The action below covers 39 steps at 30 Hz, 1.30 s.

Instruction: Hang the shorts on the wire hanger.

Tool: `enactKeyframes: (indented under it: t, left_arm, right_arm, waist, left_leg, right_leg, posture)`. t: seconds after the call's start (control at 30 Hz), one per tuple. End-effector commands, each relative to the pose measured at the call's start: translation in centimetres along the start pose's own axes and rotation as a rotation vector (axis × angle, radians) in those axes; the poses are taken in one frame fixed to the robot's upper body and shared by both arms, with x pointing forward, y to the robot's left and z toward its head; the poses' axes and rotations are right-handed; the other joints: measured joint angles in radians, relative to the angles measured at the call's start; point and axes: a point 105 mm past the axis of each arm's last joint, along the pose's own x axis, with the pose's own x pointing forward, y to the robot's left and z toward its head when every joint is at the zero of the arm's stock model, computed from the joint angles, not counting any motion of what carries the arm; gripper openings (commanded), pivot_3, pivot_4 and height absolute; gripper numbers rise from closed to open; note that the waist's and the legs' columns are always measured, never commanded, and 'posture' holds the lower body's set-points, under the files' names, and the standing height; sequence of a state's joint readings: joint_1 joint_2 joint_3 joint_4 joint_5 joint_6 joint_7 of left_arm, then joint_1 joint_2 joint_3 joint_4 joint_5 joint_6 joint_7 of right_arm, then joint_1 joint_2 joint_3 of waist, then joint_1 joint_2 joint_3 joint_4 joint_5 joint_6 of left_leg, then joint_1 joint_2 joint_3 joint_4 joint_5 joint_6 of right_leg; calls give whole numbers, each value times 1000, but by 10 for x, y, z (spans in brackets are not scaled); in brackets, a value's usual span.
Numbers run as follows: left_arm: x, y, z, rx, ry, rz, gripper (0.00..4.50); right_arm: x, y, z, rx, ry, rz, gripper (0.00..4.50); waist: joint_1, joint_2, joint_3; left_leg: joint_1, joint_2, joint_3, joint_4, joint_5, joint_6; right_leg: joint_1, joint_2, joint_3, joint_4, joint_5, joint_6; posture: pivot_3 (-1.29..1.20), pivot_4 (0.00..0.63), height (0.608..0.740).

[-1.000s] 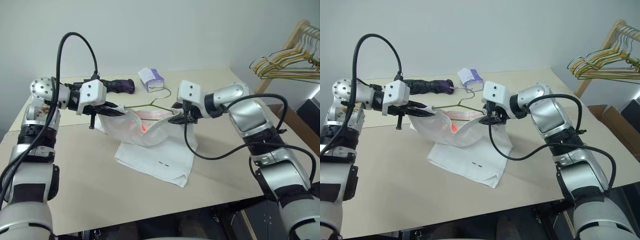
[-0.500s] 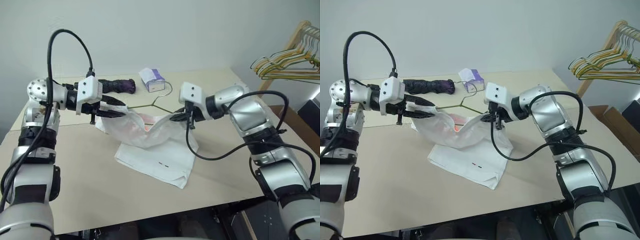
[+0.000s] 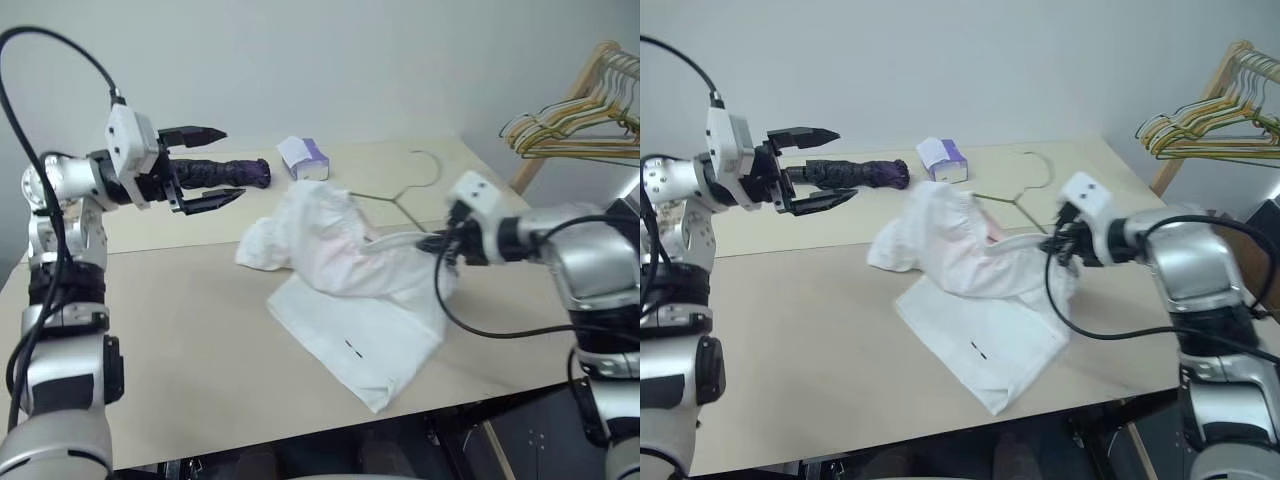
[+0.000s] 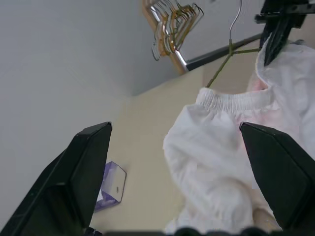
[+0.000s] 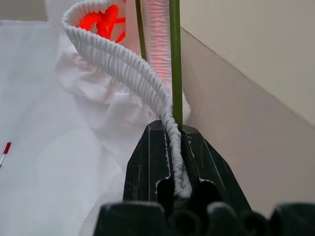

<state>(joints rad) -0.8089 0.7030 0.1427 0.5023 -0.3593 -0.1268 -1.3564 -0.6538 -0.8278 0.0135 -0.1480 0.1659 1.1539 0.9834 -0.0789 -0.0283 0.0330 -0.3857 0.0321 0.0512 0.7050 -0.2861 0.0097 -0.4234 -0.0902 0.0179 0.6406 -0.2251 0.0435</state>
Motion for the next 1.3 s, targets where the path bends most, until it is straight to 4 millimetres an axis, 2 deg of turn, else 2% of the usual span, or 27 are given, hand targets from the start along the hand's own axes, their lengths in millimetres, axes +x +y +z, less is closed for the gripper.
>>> enactKeyframes:
  t: [0.03,0.13,0.27,0.43,0.57,0.73,0.9,0.97,1.07,1.2,1.3]
  left_arm:
    - [2,-10,6,-48,-61,30,4500]
    - [4,-21,5,-101,-92,53,4500]
    - [9,-35,8,-134,-102,54,4500]
    - [15,-44,13,-170,-123,40,4500]
    - [15,-48,25,-152,-176,38,4500]
    - [15,-54,29,-150,-185,30,4500]
    - [13,-59,32,-152,-193,38,4500]
    - [13,-61,31,-160,-186,43,4500]
    - [14,-63,29,-162,-169,51,4500]
    - [15,-66,30,-161,-163,46,4500]
    - [15,-66,30,-162,-160,49,4500]
  right_arm:
    - [-41,-25,-8,159,0,-225,22]
    - [-66,-45,-34,299,87,-418,22]
    - [-102,-75,-53,474,91,-667,22]
    - [-148,-112,-64,681,33,-960,22]
    - [-173,-132,-61,819,-24,-1152,22]
    - [-187,-159,-58,884,-91,-1294,22]
    - [-194,-179,-61,938,-154,-1335,22]
    - [-194,-185,-60,967,-179,-1330,22]
    - [-194,-191,-57,1045,-240,-1296,22]
    - [-207,-200,-65,1094,-290,-1332,22]
    - [-206,-202,-72,1138,-312,-1297,22]
  waist:
    - [-12,0,0]
    - [-32,0,0]
    - [-61,0,0]
    - [-96,5,-2]
    - [-125,7,-4]
    - [-158,8,-4]
    - [-177,10,-3]
    - [-182,13,-1]
    - [-184,15,0]
    - [-185,16,1]
    - [-182,17,2]
  left_leg:
    - [0,0,0,0,0,0]
    - [0,0,0,0,0,0]
    - [0,-1,0,0,0,0]
    - [2,-2,0,0,-1,1]
    - [4,-2,-1,-1,-1,2]
    - [8,-3,1,-3,-2,4]
    - [17,-4,6,-8,-3,5]
    - [18,-4,6,-11,-3,6]
    - [19,-4,7,-11,-4,7]
    - [20,-4,8,-12,-4,7]
    - [20,-5,8,-12,-4,7]
  right_leg:
    - [0,0,0,0,0,0]
    - [0,-1,1,-1,0,0]
    - [0,-1,2,-1,0,0]
    - [2,-1,5,-1,-1,1]
    - [2,-1,10,-1,-1,2]
    - [3,-1,18,-2,0,5]
    - [10,0,23,-8,2,8]
    - [18,-1,23,-13,2,9]
    - [19,-1,24,-15,2,10]
    - [20,0,25,-15,2,10]
    - [20,0,25,-16,2,10]
  posture:
    - [-200,0,740]
    - [-221,0,740]
    - [-237,0,740]
    - [-248,0,740]
    - [-248,0,740]
    - [-231,0,740]
    - [-203,0,740]
    - [-203,0,740]
    - [-194,0,740]
    - [-189,0,740]
    - [-188,0,740]
